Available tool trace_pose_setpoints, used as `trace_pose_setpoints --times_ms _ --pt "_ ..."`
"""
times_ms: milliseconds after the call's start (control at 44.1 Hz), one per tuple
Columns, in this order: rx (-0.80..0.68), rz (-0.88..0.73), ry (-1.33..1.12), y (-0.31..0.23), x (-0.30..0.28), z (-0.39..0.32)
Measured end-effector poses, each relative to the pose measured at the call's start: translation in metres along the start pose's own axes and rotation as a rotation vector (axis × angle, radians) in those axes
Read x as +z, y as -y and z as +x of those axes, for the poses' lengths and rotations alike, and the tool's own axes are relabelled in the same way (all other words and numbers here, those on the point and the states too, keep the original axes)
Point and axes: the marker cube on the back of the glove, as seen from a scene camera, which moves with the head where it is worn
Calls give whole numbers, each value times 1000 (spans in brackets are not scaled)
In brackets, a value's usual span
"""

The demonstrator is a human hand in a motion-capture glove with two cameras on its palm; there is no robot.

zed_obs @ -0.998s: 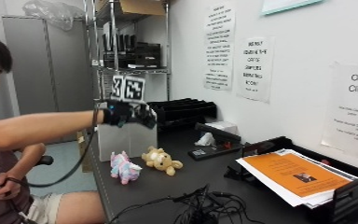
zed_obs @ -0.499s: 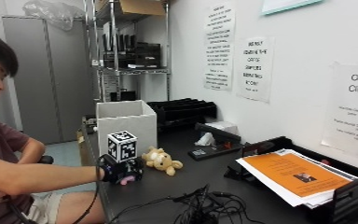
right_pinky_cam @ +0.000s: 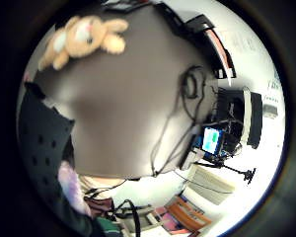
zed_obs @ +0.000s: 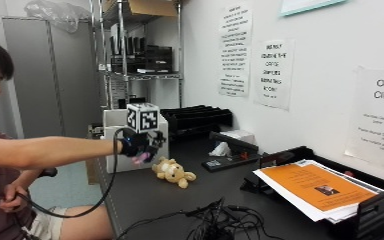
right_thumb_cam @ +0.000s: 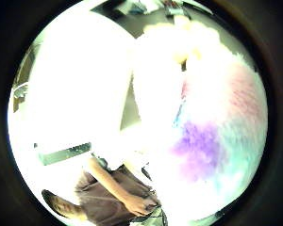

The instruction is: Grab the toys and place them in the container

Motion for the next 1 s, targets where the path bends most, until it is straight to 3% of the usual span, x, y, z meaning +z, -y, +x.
trace_pose_setpoints --times_ms 159,499,862,998 --pt "22 106 -32 8 -90 -11" --pt "17 236 -38 51 -193 -75" --pt "-210 272 -3 121 -222 -277" --pt "-392 303 69 119 -216 -326"
